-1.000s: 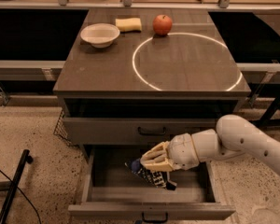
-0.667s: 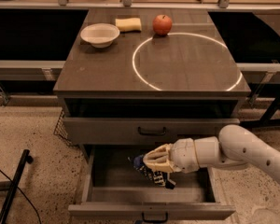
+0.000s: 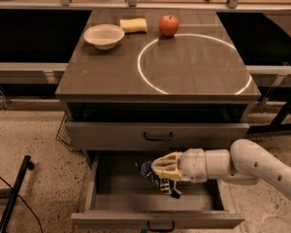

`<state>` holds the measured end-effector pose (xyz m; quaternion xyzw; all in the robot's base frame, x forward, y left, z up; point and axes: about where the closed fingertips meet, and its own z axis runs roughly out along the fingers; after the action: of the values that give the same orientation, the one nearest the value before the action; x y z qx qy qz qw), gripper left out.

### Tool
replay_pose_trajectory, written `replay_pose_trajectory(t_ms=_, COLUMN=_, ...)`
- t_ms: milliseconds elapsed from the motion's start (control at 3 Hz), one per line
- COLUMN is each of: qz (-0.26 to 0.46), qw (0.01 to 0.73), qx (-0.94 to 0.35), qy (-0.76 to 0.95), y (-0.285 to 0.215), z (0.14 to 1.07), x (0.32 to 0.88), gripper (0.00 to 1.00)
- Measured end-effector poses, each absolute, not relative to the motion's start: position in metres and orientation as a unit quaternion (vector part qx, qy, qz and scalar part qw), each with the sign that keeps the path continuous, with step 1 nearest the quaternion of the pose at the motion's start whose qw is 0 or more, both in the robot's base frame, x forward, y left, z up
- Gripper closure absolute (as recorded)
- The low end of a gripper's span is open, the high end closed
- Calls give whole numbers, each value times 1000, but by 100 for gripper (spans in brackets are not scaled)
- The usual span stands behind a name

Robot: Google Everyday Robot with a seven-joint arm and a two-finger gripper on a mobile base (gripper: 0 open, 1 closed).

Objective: Place blue chip bag into middle drawer

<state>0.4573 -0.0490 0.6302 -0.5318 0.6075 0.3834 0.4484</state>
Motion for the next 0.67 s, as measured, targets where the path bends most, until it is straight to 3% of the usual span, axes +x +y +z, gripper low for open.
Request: replay_pose_trajectory(t_ms=667, qz=348, qw=463, qx=-544, qy=608, y=-62, z=602, x=484, gripper=100)
